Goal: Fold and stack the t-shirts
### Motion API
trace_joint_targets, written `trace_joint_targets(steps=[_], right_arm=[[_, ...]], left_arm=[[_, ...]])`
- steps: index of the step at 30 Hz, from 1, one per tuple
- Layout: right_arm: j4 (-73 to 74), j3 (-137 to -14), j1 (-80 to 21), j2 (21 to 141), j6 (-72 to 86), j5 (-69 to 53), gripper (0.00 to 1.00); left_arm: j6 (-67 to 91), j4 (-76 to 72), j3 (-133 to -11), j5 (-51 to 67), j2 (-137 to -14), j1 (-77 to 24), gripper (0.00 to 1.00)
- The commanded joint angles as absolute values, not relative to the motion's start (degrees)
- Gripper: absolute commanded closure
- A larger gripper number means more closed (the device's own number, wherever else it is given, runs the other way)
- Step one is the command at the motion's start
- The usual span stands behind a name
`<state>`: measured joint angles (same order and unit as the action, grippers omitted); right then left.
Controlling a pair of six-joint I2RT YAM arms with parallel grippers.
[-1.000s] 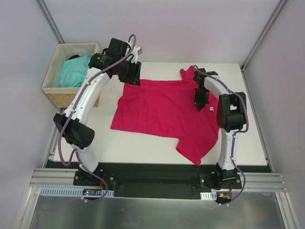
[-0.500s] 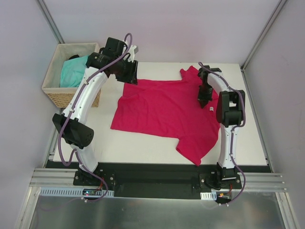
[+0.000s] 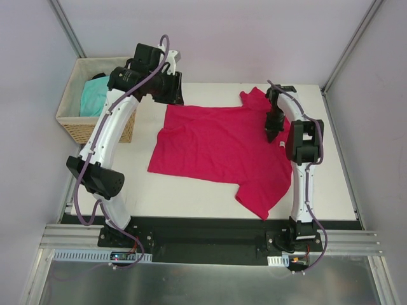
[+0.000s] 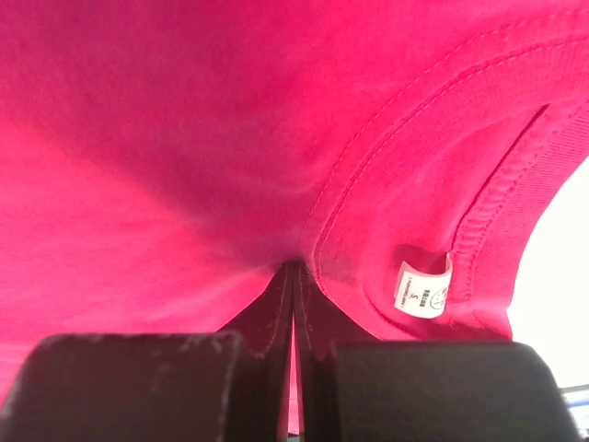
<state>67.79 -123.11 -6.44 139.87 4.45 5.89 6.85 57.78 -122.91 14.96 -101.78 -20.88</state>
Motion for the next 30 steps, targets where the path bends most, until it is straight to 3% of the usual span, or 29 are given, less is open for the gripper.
trace_joint_targets(steps=[1, 9, 16, 20, 21, 22, 25, 30], right_arm=[[70.3, -129.8, -4.0, 143.9, 5.5, 2.0, 0.99], [65.1, -128.9, -2.0, 143.1, 3.9, 0.5, 0.99], [62.0, -129.7, -1.7, 143.3, 2.9, -8.7, 0.99], [57.1, -124.1, -2.1, 139.1, 2.6, -15.5, 0.98], [55.2, -121.8, -2.5, 134.5, 2.3, -16.4, 0.94], [51.6, -119.9, -2.8, 132.1, 2.3, -16.5, 0.78], [48.1, -115.3, -4.0, 124.2, 3.2, -18.5, 0.56], [51.1, -112.6, -6.1, 117.5, 3.3, -20.7, 0.53]], left_arm=[[8.0, 58.4, -125.5, 15.7, -98.3, -20.5, 0.6], [8.4, 58.5, -125.8, 16.1, -98.3, -20.4, 0.6], [9.1, 58.5, -126.8, 16.6, -99.7, -20.4, 0.6], [9.8, 59.2, -124.3, 16.0, -101.3, -20.4, 0.6], [9.8, 59.1, -121.0, 16.0, -101.9, -20.4, 0.61], [10.0, 57.4, -118.7, 15.6, -102.0, -20.4, 0.62], [10.2, 53.0, -109.3, 14.2, -102.6, -20.3, 0.64], [12.8, 45.9, -103.4, 12.0, -107.2, -18.6, 0.69]])
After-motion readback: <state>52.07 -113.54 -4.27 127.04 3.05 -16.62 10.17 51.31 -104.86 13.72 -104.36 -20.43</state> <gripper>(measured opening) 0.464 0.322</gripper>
